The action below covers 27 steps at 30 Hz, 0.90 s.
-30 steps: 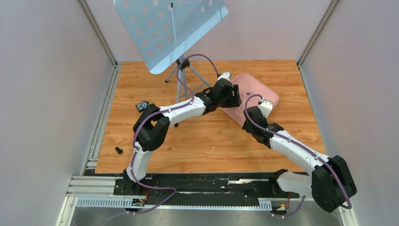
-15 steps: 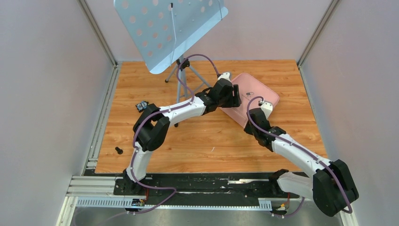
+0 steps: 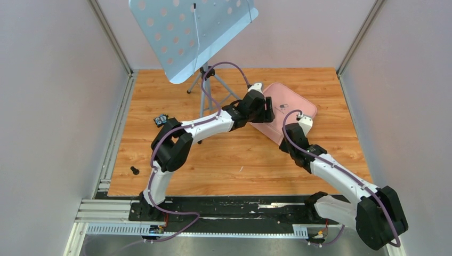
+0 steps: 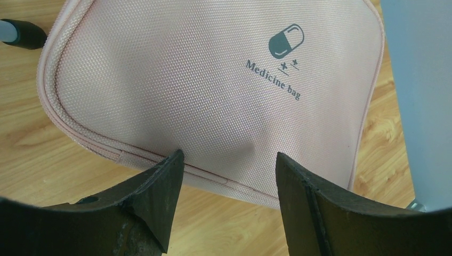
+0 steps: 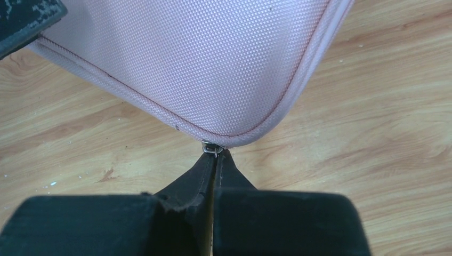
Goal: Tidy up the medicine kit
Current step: Zip the medicine box at the center of the board.
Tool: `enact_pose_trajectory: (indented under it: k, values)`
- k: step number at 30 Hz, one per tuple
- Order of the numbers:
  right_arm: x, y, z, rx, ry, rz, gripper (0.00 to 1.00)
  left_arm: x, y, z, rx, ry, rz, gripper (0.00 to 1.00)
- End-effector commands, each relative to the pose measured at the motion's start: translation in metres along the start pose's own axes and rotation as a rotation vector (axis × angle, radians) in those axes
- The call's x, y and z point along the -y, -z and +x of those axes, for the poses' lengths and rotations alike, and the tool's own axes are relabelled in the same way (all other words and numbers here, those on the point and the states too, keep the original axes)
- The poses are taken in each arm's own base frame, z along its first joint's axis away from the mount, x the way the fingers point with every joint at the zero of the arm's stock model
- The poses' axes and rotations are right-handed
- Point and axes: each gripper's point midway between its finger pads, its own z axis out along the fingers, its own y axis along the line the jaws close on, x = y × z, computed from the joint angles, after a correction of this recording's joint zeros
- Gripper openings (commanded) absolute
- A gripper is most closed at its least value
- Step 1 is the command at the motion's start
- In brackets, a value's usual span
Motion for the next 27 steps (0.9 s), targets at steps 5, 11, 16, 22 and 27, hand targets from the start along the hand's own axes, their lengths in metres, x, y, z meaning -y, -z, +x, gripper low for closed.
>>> enact_pose_trajectory:
  k: [5,11,16,22,27]
  values:
    - [0.02,0.011,-0.025,0.054,-0.065,0.068,0.0,-0.025,0.001,0.011,-0.053,-0.034,-0.068,0.72]
    - [-0.001,0.025,-0.018,-0.012,-0.081,-0.051,0.0,-0.027,0.013,0.01,-0.063,-0.083,-0.072,0.72]
    - [-0.02,0.038,-0.001,-0.061,-0.045,-0.117,0.0,-0.041,0.028,0.016,-0.081,-0.146,-0.103,0.72]
    - [-0.024,0.05,0.016,-0.111,-0.033,-0.109,0.0,-0.053,0.052,0.027,-0.121,-0.189,-0.122,0.72]
    - [-0.02,0.056,0.018,-0.114,-0.043,-0.12,0.0,-0.024,0.072,0.02,-0.098,-0.241,-0.062,0.71]
